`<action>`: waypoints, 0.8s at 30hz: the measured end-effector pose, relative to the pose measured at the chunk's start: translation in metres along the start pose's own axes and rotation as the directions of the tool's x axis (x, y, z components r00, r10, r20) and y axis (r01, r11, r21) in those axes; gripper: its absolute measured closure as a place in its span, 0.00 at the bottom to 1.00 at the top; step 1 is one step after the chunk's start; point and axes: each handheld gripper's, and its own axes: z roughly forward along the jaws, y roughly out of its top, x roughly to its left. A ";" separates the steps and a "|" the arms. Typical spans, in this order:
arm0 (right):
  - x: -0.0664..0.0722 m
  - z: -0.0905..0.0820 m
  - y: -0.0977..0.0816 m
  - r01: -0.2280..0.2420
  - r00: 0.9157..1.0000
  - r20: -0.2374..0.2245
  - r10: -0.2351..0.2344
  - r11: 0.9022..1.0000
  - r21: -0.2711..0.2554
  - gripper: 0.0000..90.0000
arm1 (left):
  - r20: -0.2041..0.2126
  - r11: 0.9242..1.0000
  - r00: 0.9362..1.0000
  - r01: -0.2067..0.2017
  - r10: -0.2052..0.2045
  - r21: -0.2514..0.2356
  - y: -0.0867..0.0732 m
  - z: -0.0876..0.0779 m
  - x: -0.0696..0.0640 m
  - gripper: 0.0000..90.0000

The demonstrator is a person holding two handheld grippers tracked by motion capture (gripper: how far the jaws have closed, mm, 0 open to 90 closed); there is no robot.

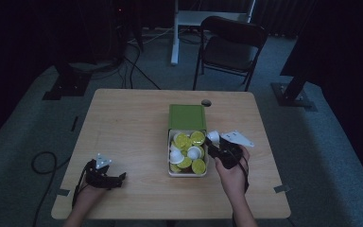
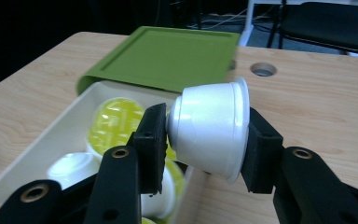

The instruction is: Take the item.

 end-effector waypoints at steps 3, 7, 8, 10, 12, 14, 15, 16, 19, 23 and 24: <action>-0.009 -0.003 -0.002 -0.010 1.000 0.019 0.010 1.000 -0.001 0.63 | 0.000 1.000 1.000 0.002 -0.002 -0.002 0.000 0.000 0.000 0.01; -0.019 -0.006 -0.005 -0.021 0.999 0.039 0.021 1.000 0.001 0.63 | 0.000 1.000 1.000 -0.001 0.001 0.001 0.000 0.000 0.000 0.01; -0.021 -0.007 -0.006 -0.022 0.999 0.044 0.022 1.000 0.002 0.63 | 0.000 1.000 1.000 0.000 0.000 0.000 0.000 0.000 0.000 0.01; -0.027 -0.008 -0.009 -0.031 0.998 0.053 0.030 1.000 0.004 0.63 | 0.000 1.000 1.000 0.000 0.000 0.000 0.000 0.000 0.000 0.01; -0.032 -0.010 -0.011 -0.037 0.997 0.065 0.037 0.999 0.006 0.63 | 0.000 1.000 1.000 -0.001 0.001 0.000 0.000 0.000 0.000 0.01; -0.036 -0.010 -0.013 -0.038 0.997 0.074 0.037 0.999 0.009 0.63 | 0.000 1.000 1.000 -0.001 0.001 0.002 0.000 0.000 0.000 0.01; -0.039 -0.010 -0.014 -0.038 0.996 0.081 0.037 0.999 0.012 0.63 | -0.001 1.000 1.000 -0.002 0.002 0.002 0.000 0.000 0.000 0.01; -0.040 -0.010 -0.015 -0.039 0.996 0.085 0.038 0.999 0.015 0.63 | 0.000 1.000 1.000 -0.001 0.001 0.002 0.000 0.000 0.000 0.01; -0.047 -0.010 -0.019 -0.039 0.994 0.104 0.037 0.999 0.018 0.63 | -0.001 1.000 1.000 -0.002 0.002 0.002 0.000 0.000 0.000 0.01; -0.058 -0.010 -0.025 -0.042 0.991 0.129 0.038 0.999 0.026 0.63 | 0.000 1.000 1.000 -0.002 0.002 0.002 0.000 0.000 0.000 0.01; -0.060 -0.009 -0.027 -0.042 0.990 0.134 0.038 0.999 0.029 0.63 | 0.000 1.000 1.000 -0.002 0.002 0.002 0.000 0.000 0.000 0.01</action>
